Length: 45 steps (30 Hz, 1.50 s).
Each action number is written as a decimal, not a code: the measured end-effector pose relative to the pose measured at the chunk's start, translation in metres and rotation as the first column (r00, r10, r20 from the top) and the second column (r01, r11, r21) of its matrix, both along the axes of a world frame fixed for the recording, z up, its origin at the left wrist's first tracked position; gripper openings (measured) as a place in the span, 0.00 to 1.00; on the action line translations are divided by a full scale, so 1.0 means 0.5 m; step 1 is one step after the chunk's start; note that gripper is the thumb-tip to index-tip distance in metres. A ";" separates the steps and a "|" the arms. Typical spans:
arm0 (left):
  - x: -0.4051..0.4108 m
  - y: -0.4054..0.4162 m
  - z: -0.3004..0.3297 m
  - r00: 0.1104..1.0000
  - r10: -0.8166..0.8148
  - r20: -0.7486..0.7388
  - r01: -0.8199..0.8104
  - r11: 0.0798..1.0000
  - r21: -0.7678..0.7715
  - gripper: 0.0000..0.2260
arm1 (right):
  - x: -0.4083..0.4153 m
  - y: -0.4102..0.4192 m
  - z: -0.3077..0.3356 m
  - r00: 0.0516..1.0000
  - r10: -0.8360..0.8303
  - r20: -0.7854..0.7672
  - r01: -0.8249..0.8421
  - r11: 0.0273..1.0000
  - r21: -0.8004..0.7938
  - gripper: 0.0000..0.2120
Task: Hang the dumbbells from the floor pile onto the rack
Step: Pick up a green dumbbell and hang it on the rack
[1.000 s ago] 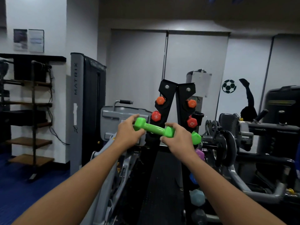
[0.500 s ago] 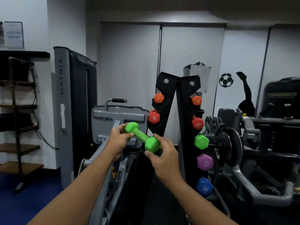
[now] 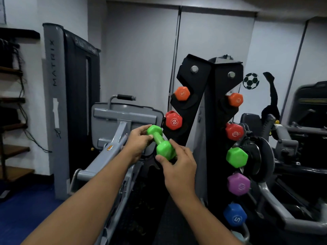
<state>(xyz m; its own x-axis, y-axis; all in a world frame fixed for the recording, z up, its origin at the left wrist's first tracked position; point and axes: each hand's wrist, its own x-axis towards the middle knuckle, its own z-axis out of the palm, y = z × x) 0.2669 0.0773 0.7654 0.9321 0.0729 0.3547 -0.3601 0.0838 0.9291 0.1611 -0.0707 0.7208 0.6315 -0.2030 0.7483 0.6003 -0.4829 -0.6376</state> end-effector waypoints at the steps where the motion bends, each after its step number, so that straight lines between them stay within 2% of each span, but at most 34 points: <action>1: 0.006 -0.006 -0.001 1.000 -0.014 -0.010 0.014 1.000 -0.004 0.20 | 0.004 0.001 0.000 1.000 -0.020 0.006 0.020 1.000 -0.004 0.31; 4: 0.020 -0.013 -0.002 0.999 -0.045 -0.029 0.045 0.999 -0.017 0.20 | 0.009 0.006 0.001 0.998 -0.059 -0.001 0.059 0.998 -0.031 0.31; 14: 0.037 -0.038 -0.008 0.991 -0.070 -0.112 0.084 0.989 0.123 0.20 | 0.018 0.007 0.016 0.989 -0.137 -0.050 0.128 0.979 -0.162 0.29; 19: 0.038 -0.019 0.001 0.992 -0.070 -0.109 0.103 0.936 0.336 0.18 | 0.013 -0.004 0.008 0.991 -0.115 -0.065 0.097 0.969 -0.229 0.31; 23: 0.029 -0.008 0.008 0.992 0.099 0.073 -0.123 0.793 0.597 0.18 | 0.009 -0.021 0.019 0.992 -0.106 -0.064 0.081 0.946 -0.315 0.31; 27: -0.024 -0.001 0.043 0.954 0.190 0.232 -0.300 0.592 0.748 0.19 | 0.000 -0.039 0.059 0.988 -0.111 -0.105 0.058 0.909 -0.414 0.29; 32: -0.129 0.021 0.062 0.912 0.153 0.381 -0.409 0.430 0.805 0.21 | -0.040 -0.074 0.091 0.990 -0.086 -0.114 0.015 0.857 -0.515 0.30; 39: -0.295 0.012 0.094 0.886 0.013 0.463 -0.459 0.165 0.873 0.30 | -0.131 -0.128 0.136 0.996 -0.051 -0.076 0.007 0.870 -0.493 0.25; 43: -0.365 -0.021 0.117 0.858 -0.040 0.511 -0.505 0.107 0.856 0.35 | -0.180 -0.160 0.152 0.996 -0.067 -0.066 0.024 0.861 -0.508 0.27; 45: -0.388 -0.040 0.115 0.857 -0.062 0.512 -0.506 0.093 0.858 0.34 | -0.200 -0.179 0.157 0.993 -0.091 -0.068 0.043 0.855 -0.517 0.29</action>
